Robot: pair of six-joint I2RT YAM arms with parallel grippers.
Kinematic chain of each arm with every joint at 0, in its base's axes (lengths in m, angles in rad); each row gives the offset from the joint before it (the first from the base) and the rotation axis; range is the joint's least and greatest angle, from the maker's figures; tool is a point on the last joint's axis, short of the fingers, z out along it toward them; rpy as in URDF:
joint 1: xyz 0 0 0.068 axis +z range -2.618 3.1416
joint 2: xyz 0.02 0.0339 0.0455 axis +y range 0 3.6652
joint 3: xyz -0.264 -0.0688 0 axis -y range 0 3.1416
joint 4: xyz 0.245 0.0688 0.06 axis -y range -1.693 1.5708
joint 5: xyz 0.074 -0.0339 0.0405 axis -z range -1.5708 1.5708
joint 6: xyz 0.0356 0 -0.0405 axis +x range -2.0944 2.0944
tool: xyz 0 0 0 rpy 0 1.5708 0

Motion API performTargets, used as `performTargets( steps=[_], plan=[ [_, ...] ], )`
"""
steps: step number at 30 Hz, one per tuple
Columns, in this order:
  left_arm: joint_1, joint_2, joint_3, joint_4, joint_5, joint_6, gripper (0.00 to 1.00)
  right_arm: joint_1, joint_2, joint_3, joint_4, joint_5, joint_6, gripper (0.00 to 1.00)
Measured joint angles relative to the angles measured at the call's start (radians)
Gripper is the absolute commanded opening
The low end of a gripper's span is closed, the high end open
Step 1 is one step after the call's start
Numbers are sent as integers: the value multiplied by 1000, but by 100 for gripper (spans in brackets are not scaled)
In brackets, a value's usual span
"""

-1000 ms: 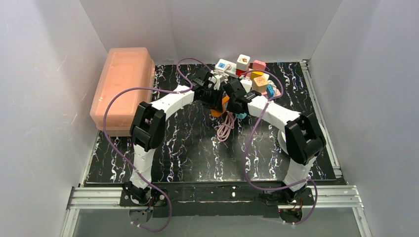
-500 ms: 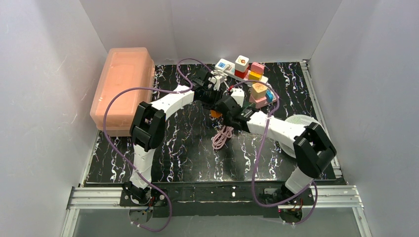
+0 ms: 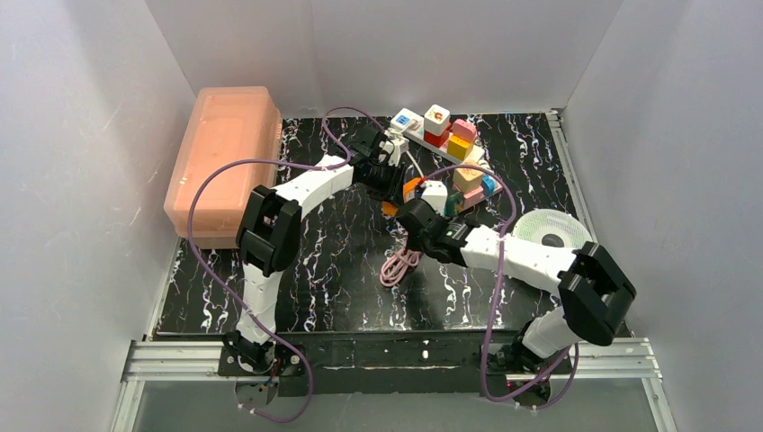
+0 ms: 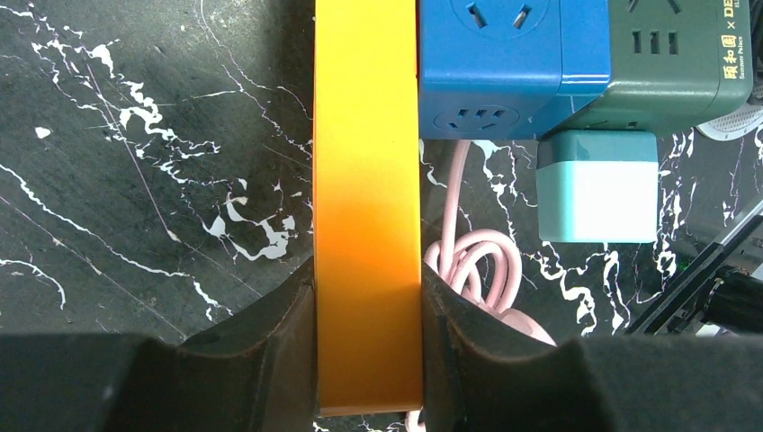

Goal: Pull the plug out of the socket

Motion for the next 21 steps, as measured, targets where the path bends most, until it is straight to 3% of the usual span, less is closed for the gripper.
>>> performTargets(
  steps=[2, 5, 11, 21],
  plan=[
    [0, -1, 0, 0, 0, 2, 10, -25, -28, -34, 25, -25, 16, 49],
    [0, -8, -1, -3, -1, 8, 10, -91, -80, -132, 39, -143, 33, 57],
    [20, -45, -17, -21, 4, 18, 9, -233, -203, -302, 34, -328, 28, 61],
    [80, -125, -67, -68, 56, -4, 7, -389, -365, -323, 68, -402, 47, 61]
  ],
)
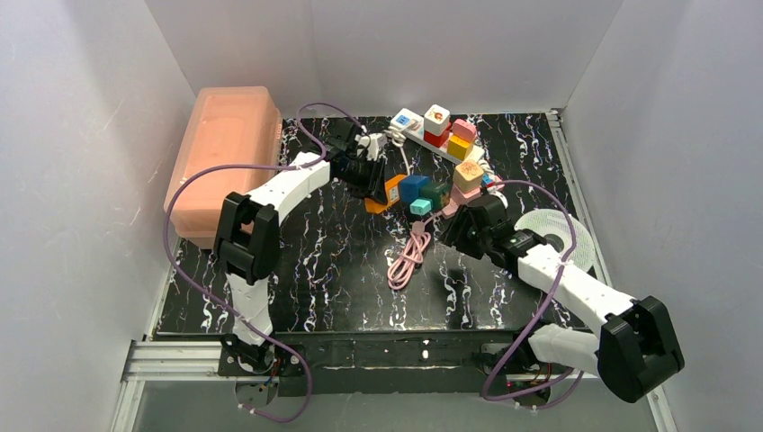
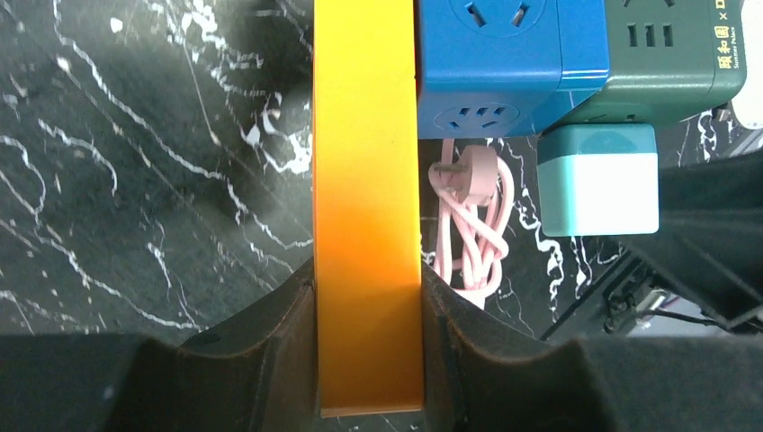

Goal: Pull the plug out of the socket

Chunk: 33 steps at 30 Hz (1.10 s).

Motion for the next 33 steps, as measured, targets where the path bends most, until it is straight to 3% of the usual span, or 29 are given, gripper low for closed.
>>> performTargets(
  steps=[11, 26, 33],
  plan=[
    [102, -68, -139, -7, 119, -89, 4, -103, -33, -42, 157, -161, -11, 62],
    [105, -180, -199, 53, 218, -325, 2, -100, -38, -198, 220, -193, -25, 62],
    [106, -193, -294, 82, 253, -377, 3, -1, 63, -228, 264, -203, -25, 62]
  ],
)
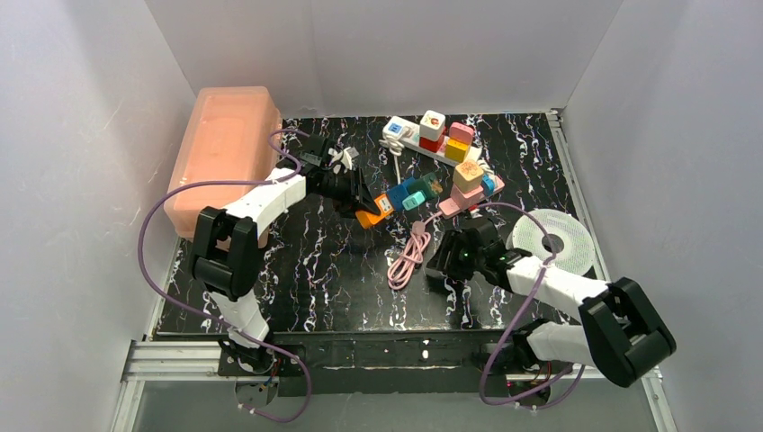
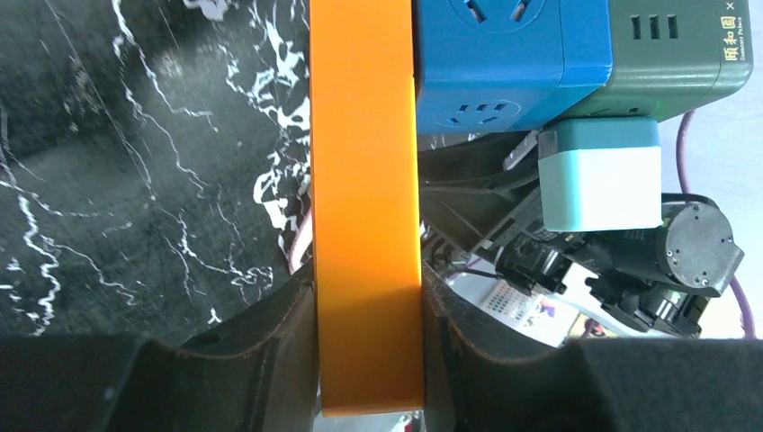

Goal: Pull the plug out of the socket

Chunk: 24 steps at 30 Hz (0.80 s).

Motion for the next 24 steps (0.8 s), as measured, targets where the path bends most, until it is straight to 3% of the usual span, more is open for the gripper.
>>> performTargets(
  steps=[7, 15, 19, 24],
  plan=[
    [0, -51, -47, 8, 68, -27, 3, 44, 108, 57, 64, -20, 4, 62],
    [0, -159, -104, 15, 116, -38, 3, 46, -12, 22, 7, -11, -1, 62],
    [-2, -197, -145, 8, 124, -37, 3, 46, -101, 86, 267, -42, -208, 62],
    [1, -230, -158, 6, 146, -53, 3, 48, -179, 238, 334, -87, -321, 62]
  ],
)
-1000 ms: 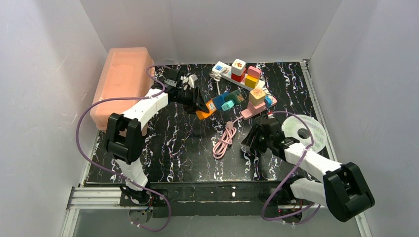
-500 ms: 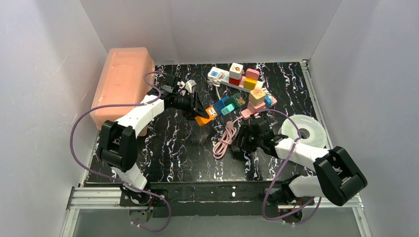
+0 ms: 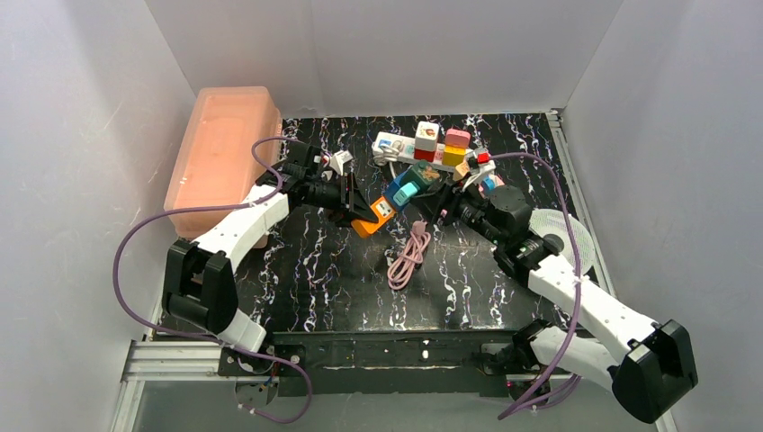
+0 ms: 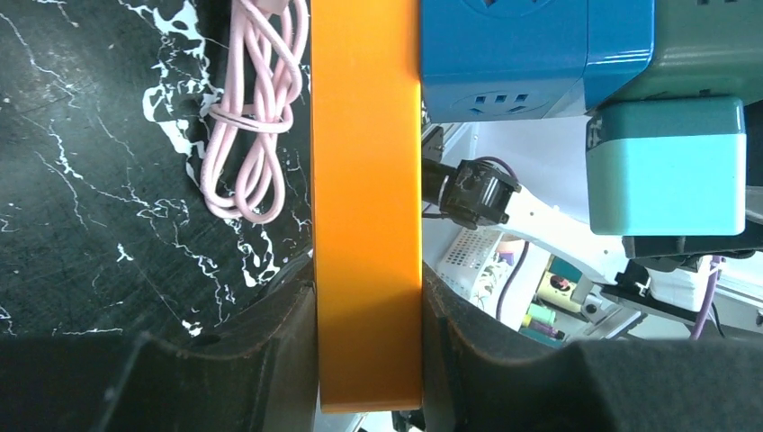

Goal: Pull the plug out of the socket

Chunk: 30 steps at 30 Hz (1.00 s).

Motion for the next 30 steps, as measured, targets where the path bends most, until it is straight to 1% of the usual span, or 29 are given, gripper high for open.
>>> performTargets(
  steps=[5, 12, 19, 22, 24, 25, 27, 28, 30],
  plan=[
    [-4, -23, 0, 9, 6, -19, 3, 0, -37, 4, -15, -11, -29, 62],
    [-15, -23, 0, 15, 10, -51, 2, 0, -149, -101, -48, -7, -36, 62],
    [-16, -23, 0, 56, 15, -99, 1, 0, -201, -171, -116, 12, -52, 62],
    [-16, -23, 1, 69, 21, -130, 1, 0, -219, -240, -61, 27, -65, 62],
    [-16, -23, 3, 72, 27, -152, 1, 0, -214, -282, 41, 50, -76, 62],
    [-16, -23, 4, 74, 29, -164, 1, 0, -182, -274, 92, 56, -86, 62],
    [-16, -23, 10, 78, 33, -177, 1, 0, -31, -131, 68, 34, -104, 62],
    [-16, -23, 17, 79, 33, -181, 0, 0, -2, -90, 66, 21, -107, 62],
    [-11, -23, 21, 85, 43, -189, 0, 0, -82, -122, 47, 19, -105, 62]
  ],
)
